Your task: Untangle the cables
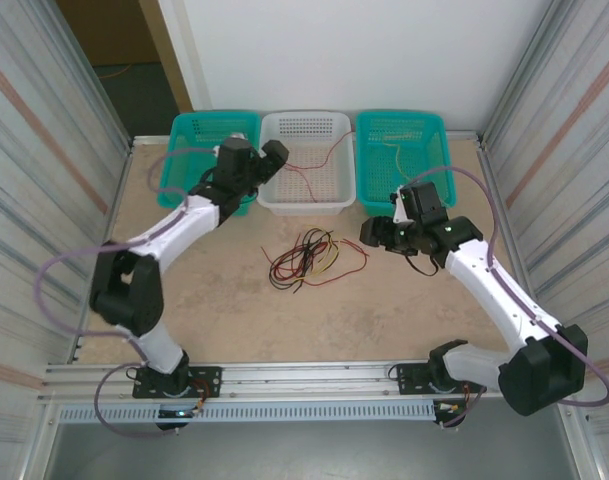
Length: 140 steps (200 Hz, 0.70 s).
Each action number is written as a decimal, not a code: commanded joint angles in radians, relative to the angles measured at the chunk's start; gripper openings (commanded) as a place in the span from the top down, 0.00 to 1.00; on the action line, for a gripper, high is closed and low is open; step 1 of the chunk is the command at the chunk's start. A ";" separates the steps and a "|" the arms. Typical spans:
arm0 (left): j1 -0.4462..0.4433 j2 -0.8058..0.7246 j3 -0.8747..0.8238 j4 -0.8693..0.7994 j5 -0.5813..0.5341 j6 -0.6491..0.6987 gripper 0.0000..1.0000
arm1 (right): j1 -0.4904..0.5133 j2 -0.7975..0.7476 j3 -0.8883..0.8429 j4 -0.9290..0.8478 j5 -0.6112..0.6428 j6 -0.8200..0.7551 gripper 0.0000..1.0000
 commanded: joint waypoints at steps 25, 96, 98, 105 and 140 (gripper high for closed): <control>0.013 -0.267 -0.032 -0.243 0.010 0.201 0.24 | 0.029 0.068 -0.002 -0.024 -0.012 -0.018 0.37; 0.013 -0.586 -0.245 -0.416 0.085 0.345 0.53 | 0.182 0.310 0.059 0.118 0.056 0.142 0.48; 0.012 -0.590 -0.251 -0.420 0.089 0.343 0.54 | 0.185 0.321 0.063 0.123 0.056 0.148 0.48; 0.012 -0.603 -0.269 -0.432 0.099 0.334 0.58 | 0.188 0.365 0.080 0.133 0.058 0.166 0.52; 0.005 -0.652 -0.358 -0.443 0.160 0.274 0.67 | 0.174 0.509 0.098 0.213 0.079 0.214 0.61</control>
